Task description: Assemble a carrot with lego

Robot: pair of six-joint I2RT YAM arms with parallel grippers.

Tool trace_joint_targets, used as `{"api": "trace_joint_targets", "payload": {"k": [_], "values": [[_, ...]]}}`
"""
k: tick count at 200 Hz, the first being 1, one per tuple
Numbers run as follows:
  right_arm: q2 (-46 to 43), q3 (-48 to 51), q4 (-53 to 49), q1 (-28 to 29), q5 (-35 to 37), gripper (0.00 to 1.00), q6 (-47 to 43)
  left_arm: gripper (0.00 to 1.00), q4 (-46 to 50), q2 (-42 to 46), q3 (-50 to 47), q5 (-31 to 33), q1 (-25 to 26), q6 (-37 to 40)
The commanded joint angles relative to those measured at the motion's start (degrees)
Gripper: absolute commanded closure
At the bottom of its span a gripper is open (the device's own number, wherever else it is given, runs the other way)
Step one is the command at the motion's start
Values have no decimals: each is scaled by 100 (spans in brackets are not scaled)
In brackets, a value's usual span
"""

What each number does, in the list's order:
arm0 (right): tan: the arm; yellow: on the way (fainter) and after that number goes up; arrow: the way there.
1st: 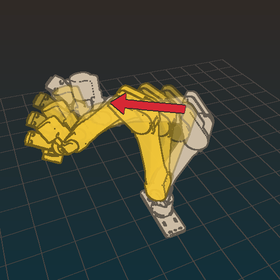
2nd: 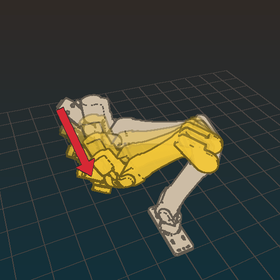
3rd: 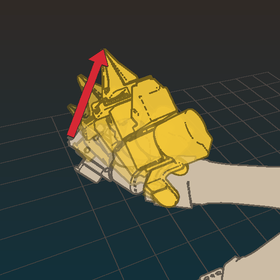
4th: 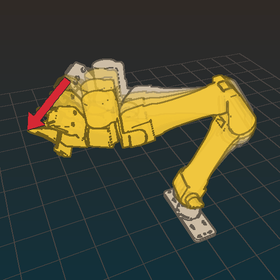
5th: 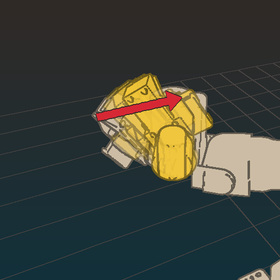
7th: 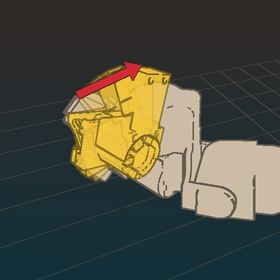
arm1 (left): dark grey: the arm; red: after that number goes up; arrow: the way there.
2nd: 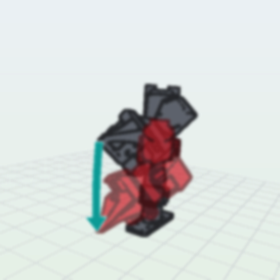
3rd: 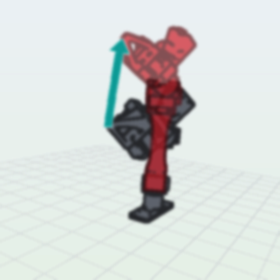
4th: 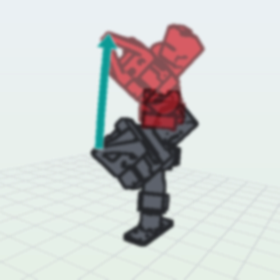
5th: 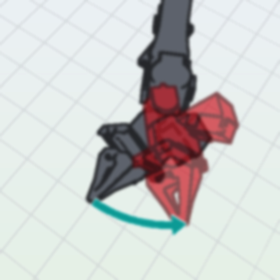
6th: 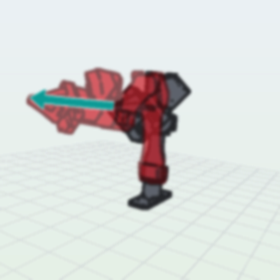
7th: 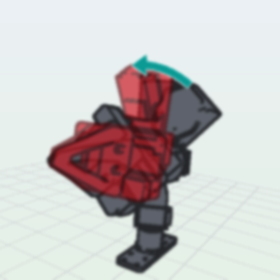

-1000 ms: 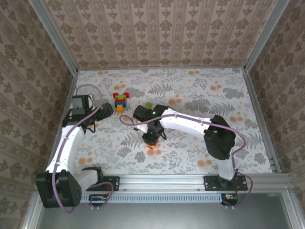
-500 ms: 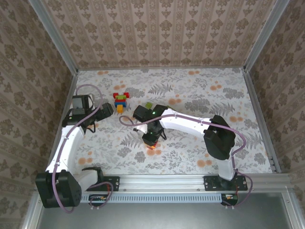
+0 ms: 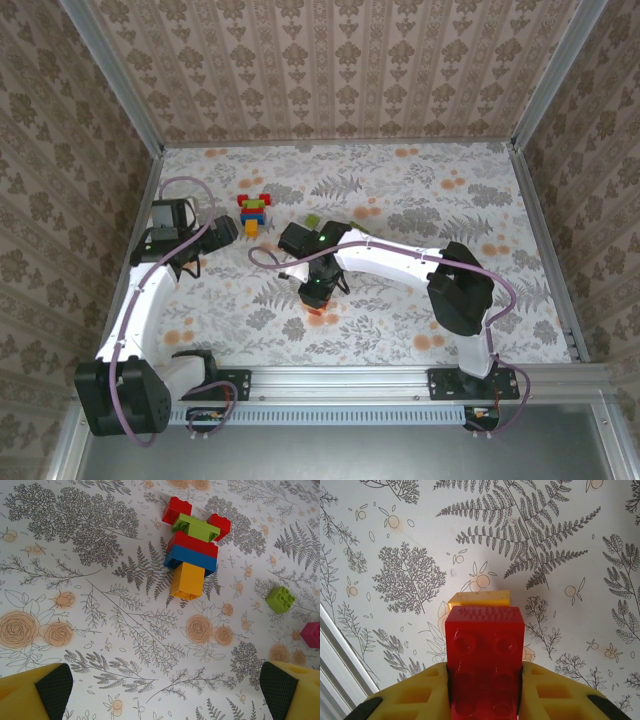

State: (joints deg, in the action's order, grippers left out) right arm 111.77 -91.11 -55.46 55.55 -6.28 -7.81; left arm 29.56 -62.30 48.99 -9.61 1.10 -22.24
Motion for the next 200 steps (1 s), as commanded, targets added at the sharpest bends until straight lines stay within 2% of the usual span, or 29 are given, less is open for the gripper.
{"api": "trace_joint_targets", "payload": {"k": [1,107,200], "values": [[229,259,-268,44,-153,69,-274,0,32,-10,123,3,48,126],[513,461,-331,36,-278,68,-940,0,17,-3,127,-30,48,127],[988,635,-499,102,153,71,-519,0,12,-1,115,-25,48,129]]}}
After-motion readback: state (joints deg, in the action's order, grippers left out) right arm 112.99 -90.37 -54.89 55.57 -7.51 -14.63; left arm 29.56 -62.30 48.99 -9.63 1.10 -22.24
